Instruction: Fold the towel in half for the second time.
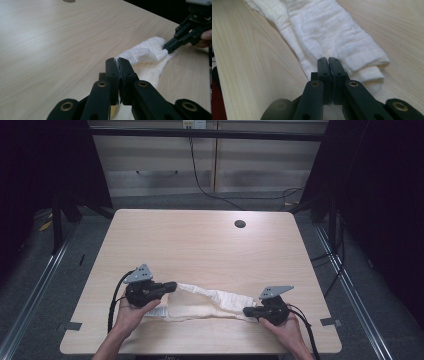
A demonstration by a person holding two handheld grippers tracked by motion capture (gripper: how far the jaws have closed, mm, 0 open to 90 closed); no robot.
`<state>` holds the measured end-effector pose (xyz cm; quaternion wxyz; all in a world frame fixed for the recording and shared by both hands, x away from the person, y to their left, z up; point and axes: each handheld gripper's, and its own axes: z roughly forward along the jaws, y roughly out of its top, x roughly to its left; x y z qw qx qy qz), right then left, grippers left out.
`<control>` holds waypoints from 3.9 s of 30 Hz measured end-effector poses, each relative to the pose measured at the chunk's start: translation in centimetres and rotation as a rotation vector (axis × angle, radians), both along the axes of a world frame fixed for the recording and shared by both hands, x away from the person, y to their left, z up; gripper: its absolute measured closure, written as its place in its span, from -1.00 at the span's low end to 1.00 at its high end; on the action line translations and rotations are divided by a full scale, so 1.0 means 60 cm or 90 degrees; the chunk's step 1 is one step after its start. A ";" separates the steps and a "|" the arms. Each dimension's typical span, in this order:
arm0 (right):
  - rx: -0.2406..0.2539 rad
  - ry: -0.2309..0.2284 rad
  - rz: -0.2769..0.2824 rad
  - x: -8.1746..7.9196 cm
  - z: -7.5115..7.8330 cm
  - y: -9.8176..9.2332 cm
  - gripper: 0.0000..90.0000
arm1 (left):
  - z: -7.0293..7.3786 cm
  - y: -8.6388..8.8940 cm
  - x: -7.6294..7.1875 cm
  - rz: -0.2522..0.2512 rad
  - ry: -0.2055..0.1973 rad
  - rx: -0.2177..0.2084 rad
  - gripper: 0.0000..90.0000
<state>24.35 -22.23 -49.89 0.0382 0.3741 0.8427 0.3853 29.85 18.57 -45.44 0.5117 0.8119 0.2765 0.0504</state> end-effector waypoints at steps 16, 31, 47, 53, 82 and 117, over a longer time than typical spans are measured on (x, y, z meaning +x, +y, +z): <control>-0.002 -0.001 -0.009 0.000 0.001 -0.001 0.97 | -0.043 0.008 -0.081 -0.088 0.064 0.043 0.95; -0.064 -0.037 -0.053 -0.010 0.011 -0.019 0.97 | -0.078 -0.007 -0.079 -0.088 0.068 0.110 0.95; -0.040 -0.036 -0.078 -0.026 0.003 -0.034 0.97 | -0.079 -0.017 -0.055 -0.039 0.046 0.122 0.94; -0.028 -0.029 -0.096 0.008 0.001 -0.027 0.97 | -0.086 -0.003 -0.026 0.000 0.053 0.097 0.94; 0.014 -0.068 -0.082 -0.018 0.024 -0.028 0.42 | -0.056 0.029 -0.062 -0.010 0.020 0.055 0.34; 0.040 -0.096 -0.302 -0.045 0.018 -0.179 -0.25 | -0.058 0.171 -0.033 0.229 0.067 0.000 -0.30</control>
